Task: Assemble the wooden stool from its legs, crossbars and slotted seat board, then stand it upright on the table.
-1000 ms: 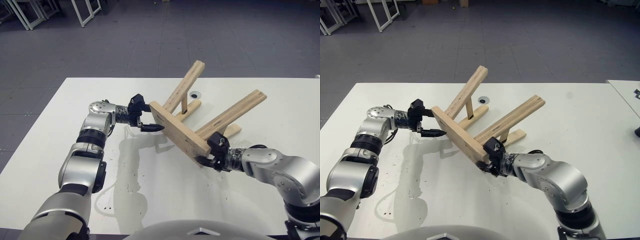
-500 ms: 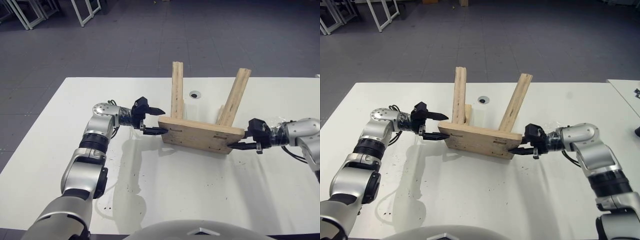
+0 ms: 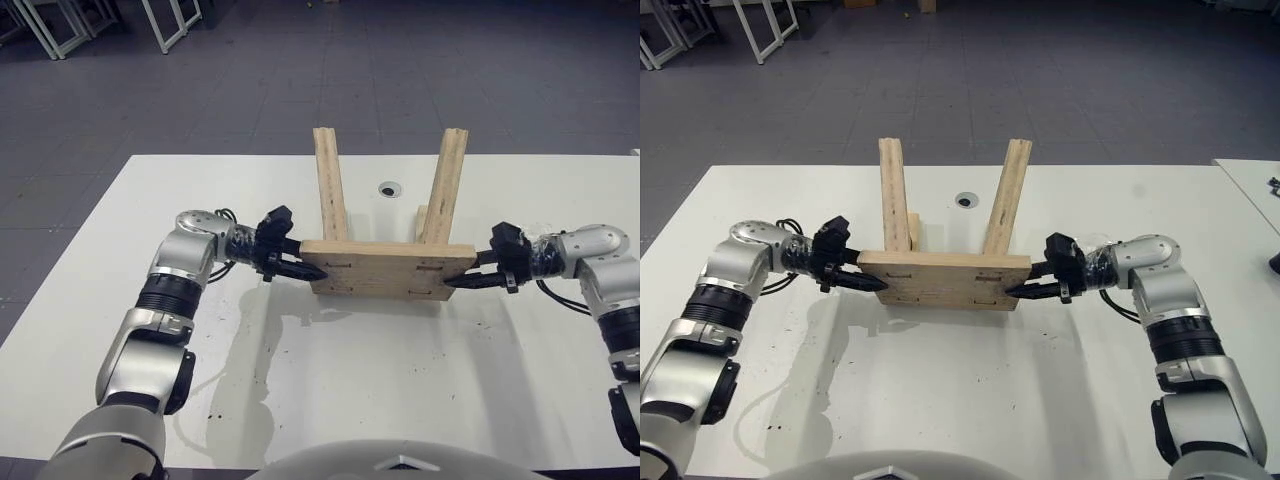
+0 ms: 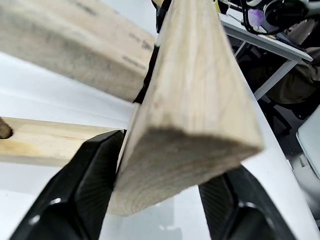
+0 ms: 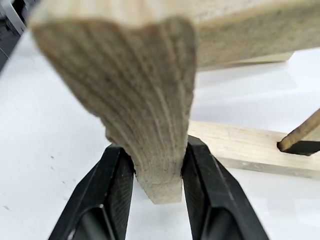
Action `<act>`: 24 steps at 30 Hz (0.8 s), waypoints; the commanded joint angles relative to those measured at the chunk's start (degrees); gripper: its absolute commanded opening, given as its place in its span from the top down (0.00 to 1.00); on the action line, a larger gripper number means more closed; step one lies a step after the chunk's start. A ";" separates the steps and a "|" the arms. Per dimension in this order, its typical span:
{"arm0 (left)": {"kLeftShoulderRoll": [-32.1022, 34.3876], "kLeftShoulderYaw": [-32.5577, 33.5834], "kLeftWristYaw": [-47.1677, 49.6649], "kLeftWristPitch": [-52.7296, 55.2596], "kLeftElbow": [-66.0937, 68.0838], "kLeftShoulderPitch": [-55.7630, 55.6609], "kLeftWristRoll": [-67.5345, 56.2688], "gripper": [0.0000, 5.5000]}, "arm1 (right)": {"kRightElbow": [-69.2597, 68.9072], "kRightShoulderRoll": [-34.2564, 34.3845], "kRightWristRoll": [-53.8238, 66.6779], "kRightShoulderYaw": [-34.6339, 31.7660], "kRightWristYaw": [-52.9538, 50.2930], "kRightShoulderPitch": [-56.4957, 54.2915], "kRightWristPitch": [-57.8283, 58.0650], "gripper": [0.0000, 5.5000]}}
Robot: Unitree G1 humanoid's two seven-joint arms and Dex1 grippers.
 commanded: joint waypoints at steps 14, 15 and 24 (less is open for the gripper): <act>-10.62 43.63 68.42 33.15 54.65 -31.01 -40.77 0.63 | 48.86 24.26 37.60 -40.45 -69.10 -37.86 47.66 0.77; -12.18 45.79 72.81 30.71 55.03 -30.95 -42.53 0.60 | 49.08 25.55 36.94 -39.78 -67.93 -38.46 48.03 0.77; -17.50 59.74 90.95 20.25 51.73 -31.77 -50.30 0.39 | 54.55 29.52 37.43 -46.84 -68.96 -41.25 34.88 0.50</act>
